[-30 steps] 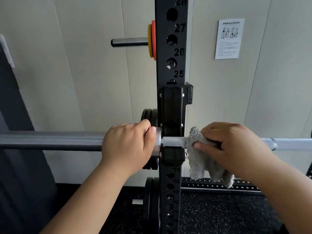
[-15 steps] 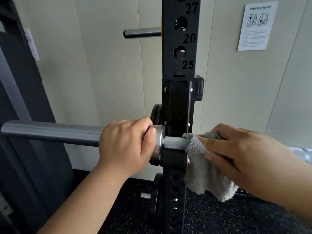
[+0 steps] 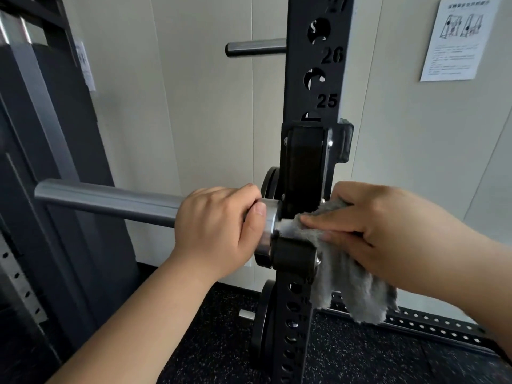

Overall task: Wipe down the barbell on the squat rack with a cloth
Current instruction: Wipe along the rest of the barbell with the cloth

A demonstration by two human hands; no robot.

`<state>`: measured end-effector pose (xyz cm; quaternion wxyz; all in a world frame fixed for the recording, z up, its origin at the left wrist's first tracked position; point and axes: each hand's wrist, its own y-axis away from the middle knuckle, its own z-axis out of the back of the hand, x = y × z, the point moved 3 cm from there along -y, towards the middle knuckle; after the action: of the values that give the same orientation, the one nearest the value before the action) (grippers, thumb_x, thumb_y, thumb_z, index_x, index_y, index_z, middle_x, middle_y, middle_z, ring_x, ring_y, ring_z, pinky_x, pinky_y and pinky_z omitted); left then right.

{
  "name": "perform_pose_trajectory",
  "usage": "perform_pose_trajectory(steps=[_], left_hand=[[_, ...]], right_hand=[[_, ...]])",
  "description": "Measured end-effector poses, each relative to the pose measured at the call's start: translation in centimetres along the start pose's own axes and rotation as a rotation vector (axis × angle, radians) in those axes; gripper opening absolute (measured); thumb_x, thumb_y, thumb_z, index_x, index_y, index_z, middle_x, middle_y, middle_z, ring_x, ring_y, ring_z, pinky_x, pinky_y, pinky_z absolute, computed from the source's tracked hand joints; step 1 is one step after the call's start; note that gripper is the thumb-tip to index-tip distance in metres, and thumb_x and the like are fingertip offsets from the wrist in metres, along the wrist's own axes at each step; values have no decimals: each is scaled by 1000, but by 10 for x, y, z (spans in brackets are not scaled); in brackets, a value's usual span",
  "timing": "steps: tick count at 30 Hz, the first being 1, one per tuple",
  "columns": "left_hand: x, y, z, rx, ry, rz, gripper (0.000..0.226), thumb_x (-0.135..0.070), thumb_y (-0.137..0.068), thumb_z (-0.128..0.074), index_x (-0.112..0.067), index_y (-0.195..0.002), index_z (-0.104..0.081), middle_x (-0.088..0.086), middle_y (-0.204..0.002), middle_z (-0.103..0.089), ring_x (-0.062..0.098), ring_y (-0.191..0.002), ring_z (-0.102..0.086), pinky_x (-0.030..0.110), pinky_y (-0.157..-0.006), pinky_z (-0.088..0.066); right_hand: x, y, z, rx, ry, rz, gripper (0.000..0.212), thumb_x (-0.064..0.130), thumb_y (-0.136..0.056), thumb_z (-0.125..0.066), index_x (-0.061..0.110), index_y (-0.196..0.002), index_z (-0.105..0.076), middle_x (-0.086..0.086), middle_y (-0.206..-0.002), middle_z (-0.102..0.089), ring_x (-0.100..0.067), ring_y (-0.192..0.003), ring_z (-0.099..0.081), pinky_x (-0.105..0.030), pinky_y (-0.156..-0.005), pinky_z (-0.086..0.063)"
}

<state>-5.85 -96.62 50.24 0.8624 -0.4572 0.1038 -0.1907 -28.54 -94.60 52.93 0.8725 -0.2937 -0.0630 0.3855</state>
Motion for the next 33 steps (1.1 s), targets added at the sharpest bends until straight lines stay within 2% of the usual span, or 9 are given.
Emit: perform_pose_trajectory(steps=[4, 9, 12, 16, 19, 21, 24, 28, 33], left_hand=[[0, 1, 0, 3, 9, 1, 37, -37, -99, -34, -19, -82, -61, -6, -58, -50, 29, -56, -52, 32, -58, -21], [0, 0, -1, 22, 9, 15, 35, -38, -98, -35, -20, -79, -58, -5, -58, -49, 29, -56, -50, 34, -59, -17], [-1, 0, -1, 15, 4, 26, 34, -38, -98, -35, -20, -80, -58, -5, -58, -50, 29, -57, -51, 33, -59, -18], [0, 1, -2, -1, 7, 33, 37, -38, -98, -35, -20, -82, -62, -4, -59, -52, 30, -59, -53, 33, -60, -18], [1, 1, -3, 17, 17, 35, 40, -40, -98, -32, -20, -81, -63, -3, -58, -53, 30, -59, -53, 34, -59, -20], [3, 1, -5, 23, 13, 36, 42, -40, -98, -31, -20, -79, -63, -3, -58, -52, 29, -59, -53, 34, -58, -22], [4, -1, -5, 6, 22, 22, 45, -39, -98, -33, -17, -78, -67, -1, -61, -60, 31, -61, -58, 35, -54, -34], [4, 0, -3, -40, 53, -45, 44, -33, -96, -36, -13, -82, -72, 2, -68, -69, 34, -62, -63, 36, -53, -43], [6, -2, -1, -10, 28, -102, 41, -33, -94, -35, -13, -73, -63, -1, -59, -57, 32, -53, -53, 32, -54, -26]], right_hand=[[15, -21, -18, -69, 30, 66, 33, 11, -90, -71, 34, -111, -81, 1, -77, -52, -22, -48, -50, -28, -38, -41], [-3, 3, 8, 63, 10, -44, 28, 50, -97, -50, 50, -109, -75, 18, -75, -53, 0, -59, -54, -22, -46, -40], [-3, 1, 9, 41, -99, -55, 28, 51, -99, -49, 50, -109, -75, 19, -76, -56, 2, -67, -58, -25, -52, -48], [14, -22, -14, -18, -52, 6, 41, 46, -95, -39, 38, -104, -79, 9, -78, -56, -13, -63, -58, -32, -48, -51], [10, -14, -2, 47, -77, -59, 34, 47, -96, -45, 44, -107, -78, 15, -83, -58, -3, -69, -59, -26, -54, -48], [-1, -5, 7, 114, -36, -119, 30, 50, -94, -48, 40, -90, -76, 18, -79, -59, 4, -72, -58, -19, -57, -45], [1, -6, 5, 11, 32, -150, 28, 41, -95, -55, 29, -71, -64, 14, -70, -50, -2, -59, -53, -23, -49, -43], [16, -16, -16, -38, 96, -64, 39, 45, -97, -39, 37, -93, -77, 10, -76, -47, -12, -59, -46, -26, -45, -41], [-4, 5, 13, 102, 101, -99, 39, 52, -92, -39, 42, -99, -76, 17, -79, -51, -2, -62, -53, -22, -49, -43]])
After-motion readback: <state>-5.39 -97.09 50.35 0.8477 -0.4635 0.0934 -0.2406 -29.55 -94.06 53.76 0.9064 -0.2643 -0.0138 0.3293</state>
